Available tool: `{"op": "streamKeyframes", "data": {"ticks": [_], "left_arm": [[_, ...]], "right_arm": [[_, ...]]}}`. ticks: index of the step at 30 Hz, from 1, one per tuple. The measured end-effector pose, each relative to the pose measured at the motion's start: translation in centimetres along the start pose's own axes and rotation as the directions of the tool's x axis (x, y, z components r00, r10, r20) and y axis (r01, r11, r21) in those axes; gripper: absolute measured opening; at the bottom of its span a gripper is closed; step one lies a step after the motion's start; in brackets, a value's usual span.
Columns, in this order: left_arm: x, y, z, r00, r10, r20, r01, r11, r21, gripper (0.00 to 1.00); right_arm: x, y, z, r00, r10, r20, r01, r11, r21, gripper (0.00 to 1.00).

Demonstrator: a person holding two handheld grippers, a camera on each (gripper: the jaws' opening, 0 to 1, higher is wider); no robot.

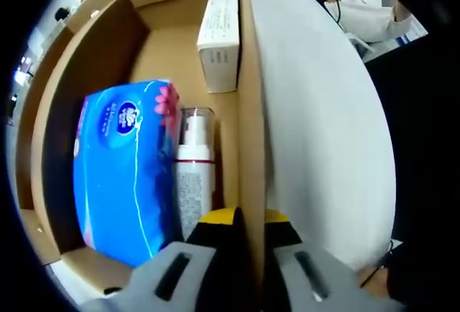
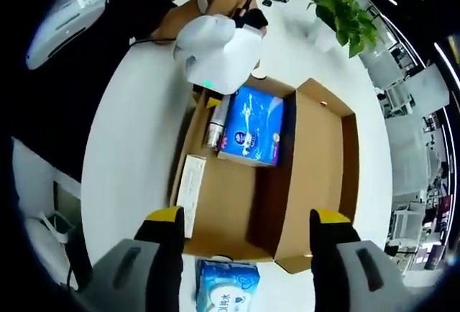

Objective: Operate the shoe box by opening the lid, removing the specified soft item, and placing it in the target area until the item is outside and the box remains undamaged.

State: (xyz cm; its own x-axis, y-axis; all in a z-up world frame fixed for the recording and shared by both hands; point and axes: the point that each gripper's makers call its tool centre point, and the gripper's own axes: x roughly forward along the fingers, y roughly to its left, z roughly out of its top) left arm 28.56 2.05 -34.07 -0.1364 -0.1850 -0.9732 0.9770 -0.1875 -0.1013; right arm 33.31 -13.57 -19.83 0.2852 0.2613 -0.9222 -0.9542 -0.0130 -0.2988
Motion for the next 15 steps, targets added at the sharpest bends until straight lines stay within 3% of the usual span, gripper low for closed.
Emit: {"op": "streamKeyframes", "data": {"ticks": [15], "left_arm": [[0.0,0.0,0.1,1.000,0.003,-0.002,-0.003,1.000,0.000,0.05]], "right_arm": [[3.0,2.5,-0.2,0.993,0.113,-0.018,-0.113,0.994,0.001,0.67]]}}
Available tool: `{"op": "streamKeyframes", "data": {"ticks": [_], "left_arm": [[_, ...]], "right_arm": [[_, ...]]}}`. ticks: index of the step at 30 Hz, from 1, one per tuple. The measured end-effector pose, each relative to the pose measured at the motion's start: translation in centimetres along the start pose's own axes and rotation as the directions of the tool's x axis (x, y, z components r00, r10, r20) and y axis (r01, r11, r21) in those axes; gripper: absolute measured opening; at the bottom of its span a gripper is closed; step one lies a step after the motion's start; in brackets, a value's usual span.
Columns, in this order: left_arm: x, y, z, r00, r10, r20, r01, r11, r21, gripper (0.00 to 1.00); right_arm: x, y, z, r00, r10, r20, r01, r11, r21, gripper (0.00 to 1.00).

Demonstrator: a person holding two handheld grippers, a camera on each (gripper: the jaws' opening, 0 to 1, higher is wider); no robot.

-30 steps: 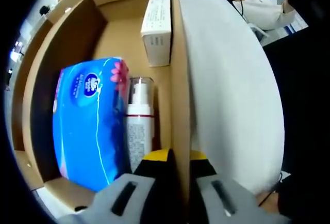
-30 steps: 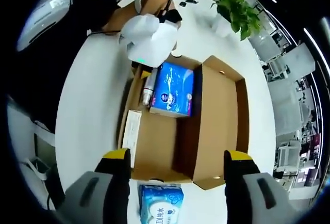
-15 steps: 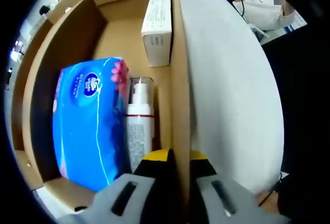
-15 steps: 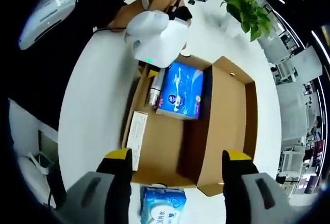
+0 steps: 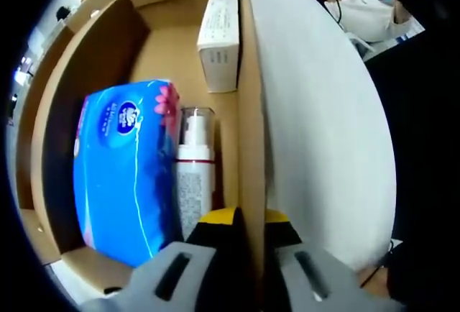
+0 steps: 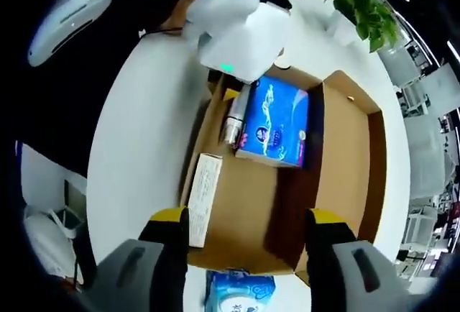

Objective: Operate the shoe box by opening the lid, removing the specified soft item, and placing it in the target area until the item is outside and the box remains undamaged.

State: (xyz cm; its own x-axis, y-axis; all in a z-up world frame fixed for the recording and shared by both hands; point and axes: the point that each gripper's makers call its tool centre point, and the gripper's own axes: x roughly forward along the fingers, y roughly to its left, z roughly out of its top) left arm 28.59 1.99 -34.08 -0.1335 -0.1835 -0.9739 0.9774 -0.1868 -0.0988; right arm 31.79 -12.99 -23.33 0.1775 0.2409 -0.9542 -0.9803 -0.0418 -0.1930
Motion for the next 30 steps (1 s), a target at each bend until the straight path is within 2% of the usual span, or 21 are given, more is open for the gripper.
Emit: {"op": "streamKeyframes", "data": {"ticks": [5,9,19,25,30], "left_arm": [[0.0,0.0,0.0,1.000,-0.002,0.003,0.002,1.000,-0.003,0.05],[0.0,0.0,0.0,1.000,-0.004,0.002,0.004,1.000,-0.002,0.05],[0.0,0.0,0.0,1.000,-0.002,0.000,0.002,1.000,0.000,0.05],[0.0,0.1,0.1,1.000,0.001,-0.003,-0.001,1.000,0.000,0.05],[0.1,0.1,0.2,1.000,0.002,-0.004,-0.002,1.000,0.001,0.05]], "right_arm": [[1.2,1.2,-0.7,0.998,0.060,-0.019,-0.059,0.997,0.046,0.65],[1.7,1.1,-1.0,0.998,0.058,-0.022,-0.056,0.997,0.057,0.65],[2.2,1.6,-1.0,0.996,0.086,-0.020,-0.084,0.993,0.088,0.56],[3.4,2.5,-1.6,0.993,0.113,-0.037,-0.109,0.991,0.083,0.44],[3.9,2.6,-1.8,0.991,0.131,-0.028,-0.127,0.986,0.107,0.45]]}}
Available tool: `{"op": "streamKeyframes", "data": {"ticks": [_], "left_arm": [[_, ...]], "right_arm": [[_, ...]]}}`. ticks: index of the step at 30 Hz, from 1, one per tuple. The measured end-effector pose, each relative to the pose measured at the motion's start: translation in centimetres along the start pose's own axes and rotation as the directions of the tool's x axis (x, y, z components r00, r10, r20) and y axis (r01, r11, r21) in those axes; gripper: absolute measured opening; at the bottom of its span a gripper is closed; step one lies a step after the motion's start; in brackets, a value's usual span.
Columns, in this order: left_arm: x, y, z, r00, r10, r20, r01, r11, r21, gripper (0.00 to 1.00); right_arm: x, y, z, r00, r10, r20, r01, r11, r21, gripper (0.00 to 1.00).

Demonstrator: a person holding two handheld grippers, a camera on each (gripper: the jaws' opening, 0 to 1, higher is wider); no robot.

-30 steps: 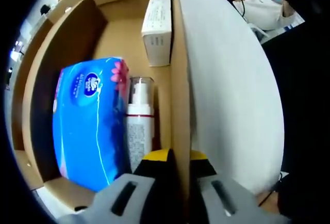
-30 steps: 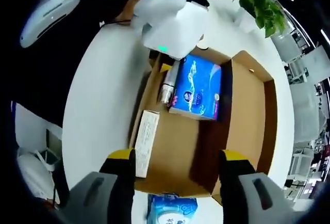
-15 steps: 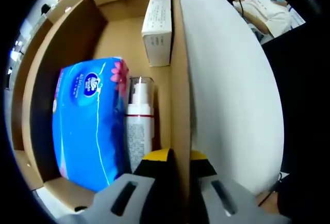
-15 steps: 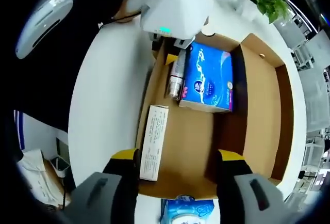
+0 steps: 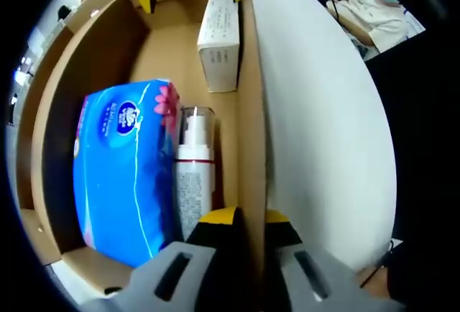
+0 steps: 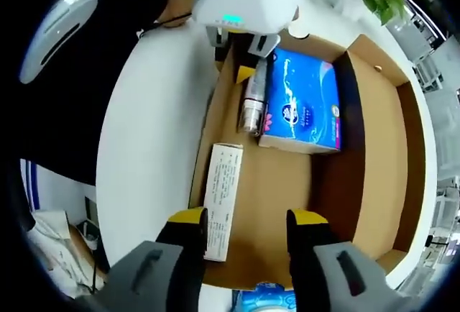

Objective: Operate the shoe box by opening the lid, removing the specified soft item, and placing it in the target area until the item is outside and the box remains undamaged.

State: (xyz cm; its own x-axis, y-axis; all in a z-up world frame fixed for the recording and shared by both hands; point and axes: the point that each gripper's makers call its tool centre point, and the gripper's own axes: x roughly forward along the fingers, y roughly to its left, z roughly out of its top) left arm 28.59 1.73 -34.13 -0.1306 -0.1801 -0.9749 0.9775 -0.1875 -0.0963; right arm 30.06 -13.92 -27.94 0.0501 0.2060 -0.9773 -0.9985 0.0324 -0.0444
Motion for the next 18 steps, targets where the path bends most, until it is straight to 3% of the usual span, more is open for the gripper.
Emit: {"op": "streamKeyframes", "data": {"ticks": [7,12,15,18], "left_arm": [[0.0,-0.1,0.0,1.000,-0.003,0.001,0.003,1.000,0.000,0.05],[0.0,-0.2,0.0,1.000,-0.002,0.000,0.002,1.000,0.000,0.05],[0.0,-0.2,0.0,1.000,-0.001,0.000,0.001,1.000,0.000,0.05],[0.0,-0.2,0.0,1.000,-0.001,0.001,0.001,1.000,0.000,0.05]], "right_arm": [[0.2,0.3,-0.1,1.000,0.027,-0.004,-0.027,0.999,0.017,0.42],[0.3,0.5,0.2,0.999,0.044,-0.023,-0.045,0.998,-0.035,0.42],[0.3,-0.3,0.2,0.999,0.019,-0.028,-0.021,0.998,-0.056,0.50],[0.2,-0.7,0.1,0.999,0.014,-0.029,-0.015,0.999,-0.038,0.50]]}}
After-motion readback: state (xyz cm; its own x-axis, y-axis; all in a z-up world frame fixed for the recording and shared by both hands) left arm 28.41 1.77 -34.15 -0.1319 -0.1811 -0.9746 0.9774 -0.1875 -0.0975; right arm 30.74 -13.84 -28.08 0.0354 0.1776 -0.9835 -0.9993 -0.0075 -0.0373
